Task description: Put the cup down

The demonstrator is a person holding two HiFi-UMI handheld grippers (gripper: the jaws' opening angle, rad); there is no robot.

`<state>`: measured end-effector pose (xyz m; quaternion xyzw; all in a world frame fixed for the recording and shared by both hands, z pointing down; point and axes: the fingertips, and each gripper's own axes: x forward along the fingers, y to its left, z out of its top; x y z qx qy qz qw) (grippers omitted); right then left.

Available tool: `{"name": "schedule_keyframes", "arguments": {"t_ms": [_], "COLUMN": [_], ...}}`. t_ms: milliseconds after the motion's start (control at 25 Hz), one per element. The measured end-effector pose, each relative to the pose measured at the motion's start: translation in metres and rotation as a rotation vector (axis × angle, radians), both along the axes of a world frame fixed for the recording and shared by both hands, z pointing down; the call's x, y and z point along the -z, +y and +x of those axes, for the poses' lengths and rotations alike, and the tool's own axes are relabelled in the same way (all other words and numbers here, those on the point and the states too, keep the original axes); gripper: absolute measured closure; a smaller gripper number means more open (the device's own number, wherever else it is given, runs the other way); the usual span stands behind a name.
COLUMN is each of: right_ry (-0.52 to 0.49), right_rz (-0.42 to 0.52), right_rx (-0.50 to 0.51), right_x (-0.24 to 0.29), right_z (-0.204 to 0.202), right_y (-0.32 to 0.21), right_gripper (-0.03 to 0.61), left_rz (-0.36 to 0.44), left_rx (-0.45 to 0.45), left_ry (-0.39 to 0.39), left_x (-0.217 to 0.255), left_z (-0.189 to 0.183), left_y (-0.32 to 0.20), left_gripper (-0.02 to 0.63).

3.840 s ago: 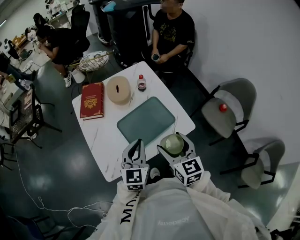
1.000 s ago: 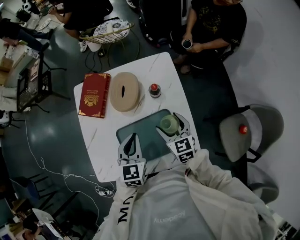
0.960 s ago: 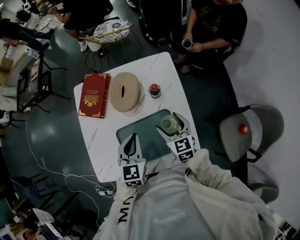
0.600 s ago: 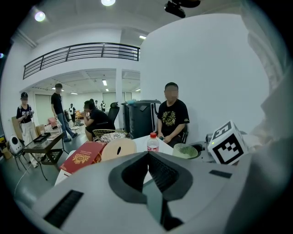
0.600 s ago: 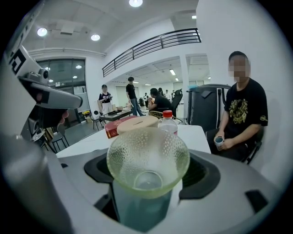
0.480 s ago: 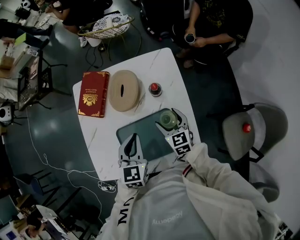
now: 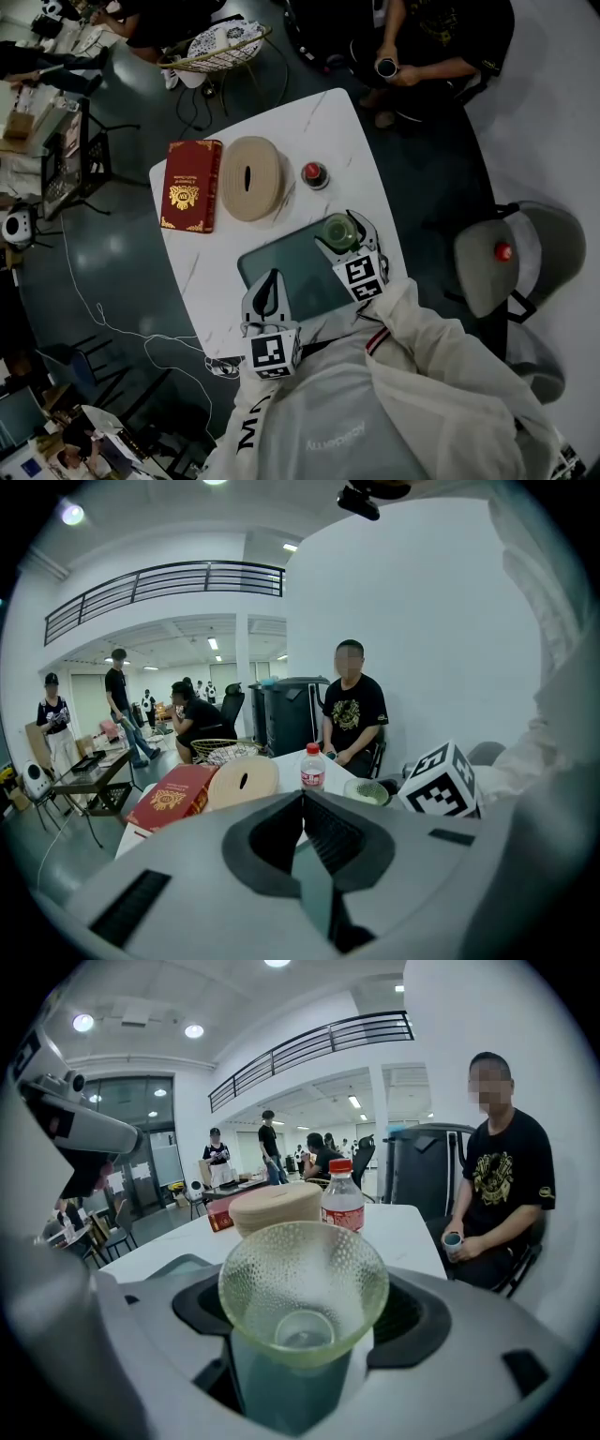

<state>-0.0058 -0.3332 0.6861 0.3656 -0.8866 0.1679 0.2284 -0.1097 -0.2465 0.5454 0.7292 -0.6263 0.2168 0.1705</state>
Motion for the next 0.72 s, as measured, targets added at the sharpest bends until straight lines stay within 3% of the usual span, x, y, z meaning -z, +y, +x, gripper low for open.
{"name": "schedule_keyframes", "arguments": {"t_ms": [720], "right_ry": [0.019], "right_rz": [-0.014], "right_rx": [0.008], "right_x": [-0.019], "right_z": [-0.003], "right_y": [-0.005], "right_gripper": [0.186], "left_rz": [-0.025], "left_rx": [0.023], "left_ry": [-0.019], "left_x": [-0.002], "left_z": [-0.007], "left_y": [0.008], "left_gripper": [0.601]}}
